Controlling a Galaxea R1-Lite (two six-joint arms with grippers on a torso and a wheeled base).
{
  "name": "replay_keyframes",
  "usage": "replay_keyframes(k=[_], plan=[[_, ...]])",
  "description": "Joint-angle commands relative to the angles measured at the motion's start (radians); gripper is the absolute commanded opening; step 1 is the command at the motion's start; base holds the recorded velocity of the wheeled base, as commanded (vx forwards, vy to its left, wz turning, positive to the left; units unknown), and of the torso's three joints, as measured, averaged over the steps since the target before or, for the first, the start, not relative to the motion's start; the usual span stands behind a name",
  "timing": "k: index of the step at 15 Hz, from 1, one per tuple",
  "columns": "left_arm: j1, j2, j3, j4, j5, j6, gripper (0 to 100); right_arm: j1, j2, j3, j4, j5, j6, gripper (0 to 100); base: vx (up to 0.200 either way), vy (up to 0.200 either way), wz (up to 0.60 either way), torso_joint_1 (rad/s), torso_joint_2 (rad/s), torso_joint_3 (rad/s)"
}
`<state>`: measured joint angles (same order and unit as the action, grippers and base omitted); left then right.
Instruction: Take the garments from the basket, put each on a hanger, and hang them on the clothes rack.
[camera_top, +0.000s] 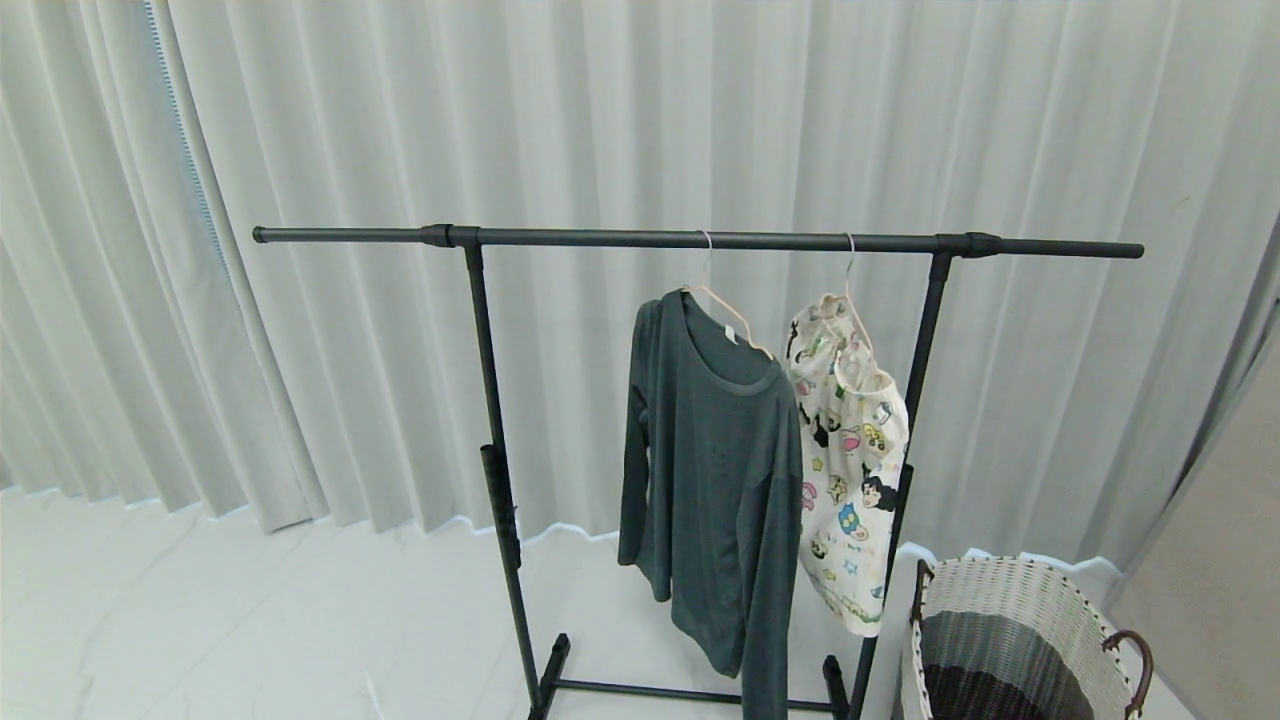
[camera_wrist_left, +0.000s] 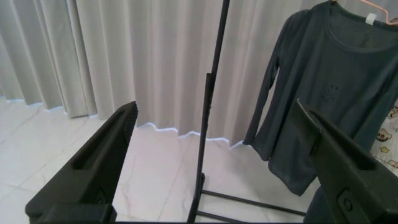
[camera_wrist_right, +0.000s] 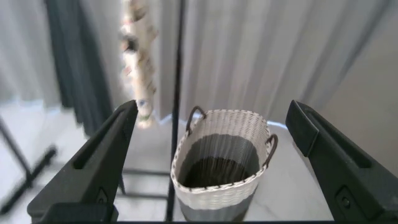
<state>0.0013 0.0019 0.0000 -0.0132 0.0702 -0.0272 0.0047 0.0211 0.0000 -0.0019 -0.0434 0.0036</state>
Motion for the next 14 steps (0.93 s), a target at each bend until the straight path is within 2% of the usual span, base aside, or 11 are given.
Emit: replay_keyframes(k=[1, 14], plan=[[0.000, 0.000, 0.000, -0.001, 0.000, -0.002, 100, -0.005, -0.021, 0.000, -0.001, -0.003, 0.003, 100, 0.000, 0.000, 0.00, 0.000, 0.00, 0.000], [0.000, -0.002, 0.000, 0.001, 0.000, -0.002, 100, -0.005, -0.021, 0.000, -0.001, -0.003, 0.004, 100, 0.000, 0.000, 0.00, 0.000, 0.00, 0.000]])
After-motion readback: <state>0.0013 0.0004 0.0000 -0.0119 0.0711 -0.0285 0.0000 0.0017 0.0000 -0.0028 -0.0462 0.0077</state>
